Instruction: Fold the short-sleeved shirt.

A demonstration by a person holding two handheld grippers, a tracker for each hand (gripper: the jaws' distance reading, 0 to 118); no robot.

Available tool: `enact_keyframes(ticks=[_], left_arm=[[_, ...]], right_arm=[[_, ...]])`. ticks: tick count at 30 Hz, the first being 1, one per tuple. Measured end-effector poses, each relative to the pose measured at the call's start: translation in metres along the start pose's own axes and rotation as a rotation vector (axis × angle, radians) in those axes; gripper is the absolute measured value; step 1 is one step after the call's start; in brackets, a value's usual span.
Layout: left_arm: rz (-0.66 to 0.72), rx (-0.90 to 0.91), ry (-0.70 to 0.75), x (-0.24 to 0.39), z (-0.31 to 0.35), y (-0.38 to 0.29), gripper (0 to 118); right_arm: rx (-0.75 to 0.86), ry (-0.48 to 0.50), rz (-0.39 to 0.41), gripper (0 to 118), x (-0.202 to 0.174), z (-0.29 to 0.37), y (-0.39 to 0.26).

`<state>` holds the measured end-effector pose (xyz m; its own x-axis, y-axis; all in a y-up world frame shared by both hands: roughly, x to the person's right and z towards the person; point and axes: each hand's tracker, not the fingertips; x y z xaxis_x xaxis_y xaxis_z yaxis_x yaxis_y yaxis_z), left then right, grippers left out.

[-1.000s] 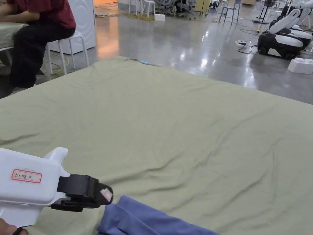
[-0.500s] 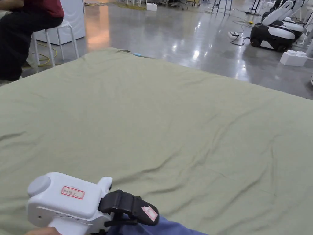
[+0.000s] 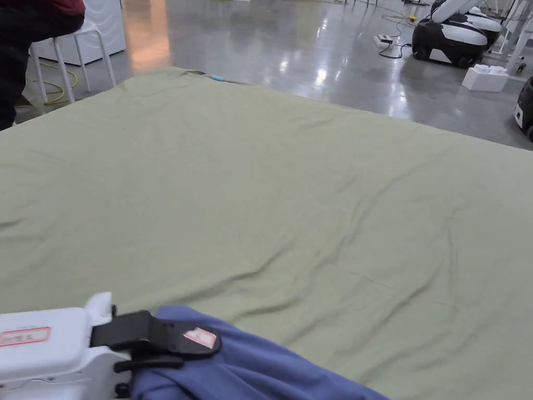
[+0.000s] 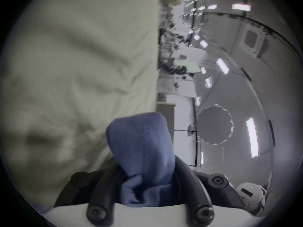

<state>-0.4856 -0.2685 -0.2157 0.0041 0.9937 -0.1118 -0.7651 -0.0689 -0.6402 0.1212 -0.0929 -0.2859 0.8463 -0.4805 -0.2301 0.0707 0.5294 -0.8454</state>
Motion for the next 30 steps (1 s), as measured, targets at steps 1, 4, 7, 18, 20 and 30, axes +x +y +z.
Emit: enact_keyframes(ticks=[1, 4, 7, 18, 20, 30], left_arm=[[-0.047, 0.026, -0.013, 0.010, 0.008, -0.001, 15], [-0.172, 0.125, 0.069, 0.040, 0.046, 0.005, 15], [-0.259, 0.185, 0.388, 0.066, 0.060, 0.008, 15], [-0.425, -0.191, 0.508, 0.072, -0.129, -0.054, 15], [-0.427, -0.248, 0.490, 0.063, -0.161, -0.067, 15], [-0.416, -0.527, 0.313, 0.059, -0.236, -0.119, 112]], right_arm=[[0.000, 0.003, -0.002, 2, 0.000, 0.000, 0.000], [0.000, 0.016, 0.001, 2, -0.001, 0.000, -0.001], [-0.004, 0.025, 0.005, 2, 0.001, -0.003, -0.002], [-0.023, 0.056, -0.003, 2, 0.016, -0.005, -0.017], [-0.011, 0.053, -0.023, 2, 0.024, 0.001, -0.020], [0.039, 0.005, -0.119, 2, 0.059, 0.017, -0.031]])
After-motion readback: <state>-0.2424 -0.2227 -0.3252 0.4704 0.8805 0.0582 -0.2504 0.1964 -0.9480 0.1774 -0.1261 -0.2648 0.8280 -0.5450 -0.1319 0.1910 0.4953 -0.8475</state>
